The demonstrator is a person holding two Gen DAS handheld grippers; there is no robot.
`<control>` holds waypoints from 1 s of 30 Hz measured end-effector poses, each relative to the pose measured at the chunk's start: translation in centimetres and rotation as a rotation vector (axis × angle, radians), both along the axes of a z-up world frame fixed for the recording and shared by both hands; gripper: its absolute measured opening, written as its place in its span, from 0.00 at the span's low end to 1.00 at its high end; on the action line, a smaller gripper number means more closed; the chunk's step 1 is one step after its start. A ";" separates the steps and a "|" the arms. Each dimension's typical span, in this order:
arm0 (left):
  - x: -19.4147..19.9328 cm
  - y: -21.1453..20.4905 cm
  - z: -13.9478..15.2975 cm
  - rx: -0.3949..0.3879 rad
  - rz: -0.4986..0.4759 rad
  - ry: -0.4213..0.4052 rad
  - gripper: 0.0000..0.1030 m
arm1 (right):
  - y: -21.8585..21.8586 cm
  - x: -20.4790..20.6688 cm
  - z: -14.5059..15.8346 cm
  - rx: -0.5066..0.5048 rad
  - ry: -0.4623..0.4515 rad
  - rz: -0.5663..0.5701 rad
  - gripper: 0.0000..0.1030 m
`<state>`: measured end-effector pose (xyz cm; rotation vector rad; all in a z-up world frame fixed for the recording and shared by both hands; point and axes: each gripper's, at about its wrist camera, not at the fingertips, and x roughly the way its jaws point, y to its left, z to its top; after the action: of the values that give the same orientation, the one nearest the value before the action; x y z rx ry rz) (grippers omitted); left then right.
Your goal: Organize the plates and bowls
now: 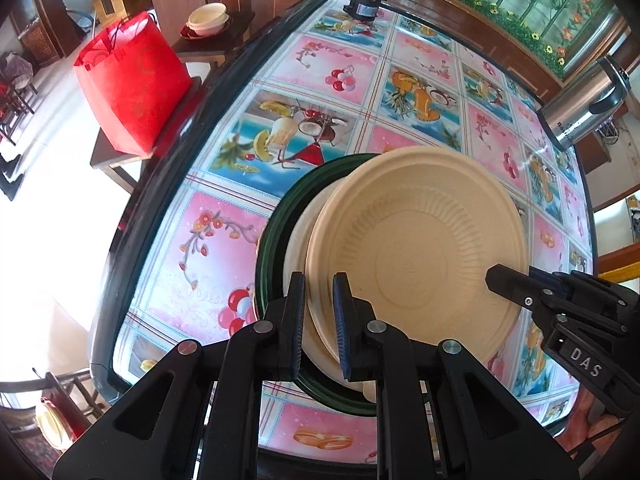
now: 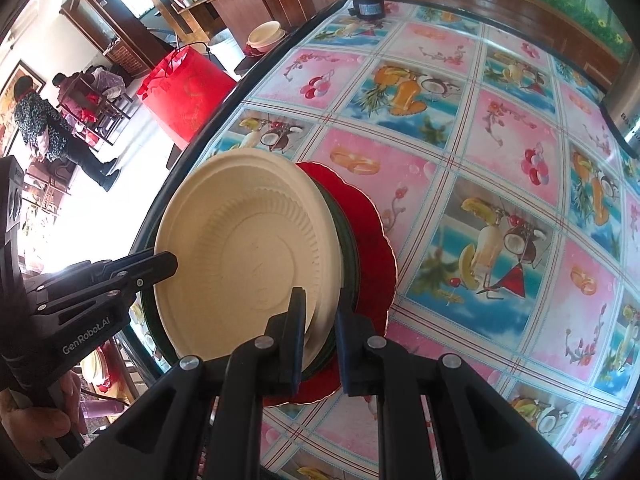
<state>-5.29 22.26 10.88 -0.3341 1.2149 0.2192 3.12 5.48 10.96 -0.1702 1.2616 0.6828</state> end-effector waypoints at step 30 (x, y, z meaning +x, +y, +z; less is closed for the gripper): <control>-2.0 -3.2 3.6 0.184 -0.042 -0.101 0.57 | -4.9 -4.7 2.3 -0.017 -0.222 -0.139 0.68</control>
<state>-7.33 19.08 14.46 -0.1576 1.0916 0.2728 -1.55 0.55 13.28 -0.1657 1.0556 0.5187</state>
